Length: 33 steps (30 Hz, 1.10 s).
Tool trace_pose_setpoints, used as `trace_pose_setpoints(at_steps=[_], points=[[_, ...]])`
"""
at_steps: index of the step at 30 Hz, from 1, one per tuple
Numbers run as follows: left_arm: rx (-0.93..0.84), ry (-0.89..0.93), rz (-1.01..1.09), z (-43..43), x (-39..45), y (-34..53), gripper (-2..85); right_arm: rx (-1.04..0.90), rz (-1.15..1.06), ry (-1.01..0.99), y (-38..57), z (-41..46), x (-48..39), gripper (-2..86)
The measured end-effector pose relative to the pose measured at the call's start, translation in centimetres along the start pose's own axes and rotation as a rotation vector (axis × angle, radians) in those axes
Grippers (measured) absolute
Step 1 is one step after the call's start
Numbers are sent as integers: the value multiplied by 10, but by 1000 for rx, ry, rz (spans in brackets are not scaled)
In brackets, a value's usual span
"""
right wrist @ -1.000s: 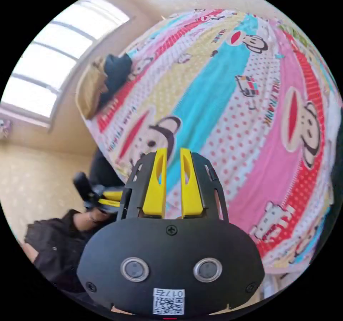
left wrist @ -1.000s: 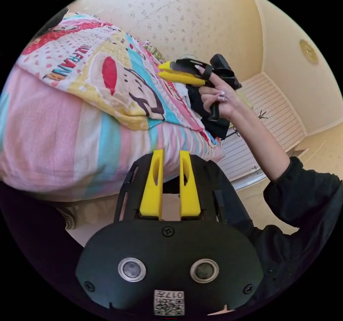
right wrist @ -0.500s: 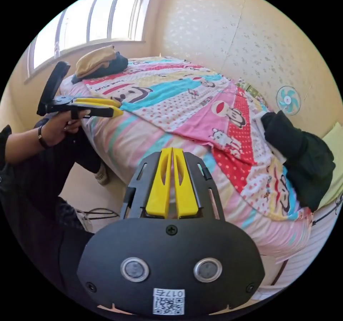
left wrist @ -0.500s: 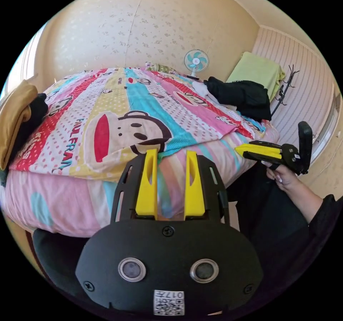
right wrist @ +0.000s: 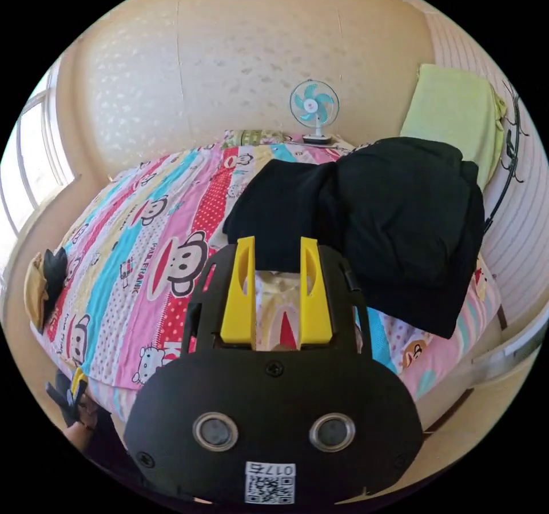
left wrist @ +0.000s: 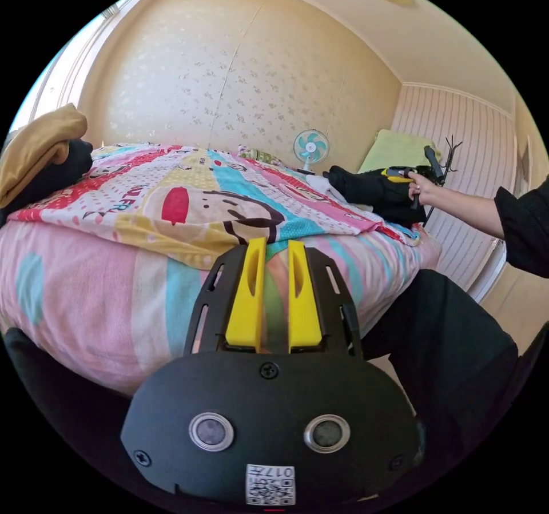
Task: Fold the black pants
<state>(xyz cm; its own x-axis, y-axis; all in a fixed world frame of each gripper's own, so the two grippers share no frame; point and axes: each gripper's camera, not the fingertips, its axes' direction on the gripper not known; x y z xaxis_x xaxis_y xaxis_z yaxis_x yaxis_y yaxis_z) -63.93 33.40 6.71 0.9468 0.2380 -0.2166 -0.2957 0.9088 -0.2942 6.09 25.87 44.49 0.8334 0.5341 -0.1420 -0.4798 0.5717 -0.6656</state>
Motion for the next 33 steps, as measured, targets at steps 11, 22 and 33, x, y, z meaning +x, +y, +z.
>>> trace_pose_setpoints(at_steps=[11,22,33], points=[[48,68,-55,-4,-39,-1,19,280,-90,-747,71,-67,-50,18],[32,151,-175,-1,-80,-16,7,55,-750,-1016,288,-140,-165,59],[11,186,-235,10,-101,-30,31,-110,8,-420,155,-45,-46,145]])
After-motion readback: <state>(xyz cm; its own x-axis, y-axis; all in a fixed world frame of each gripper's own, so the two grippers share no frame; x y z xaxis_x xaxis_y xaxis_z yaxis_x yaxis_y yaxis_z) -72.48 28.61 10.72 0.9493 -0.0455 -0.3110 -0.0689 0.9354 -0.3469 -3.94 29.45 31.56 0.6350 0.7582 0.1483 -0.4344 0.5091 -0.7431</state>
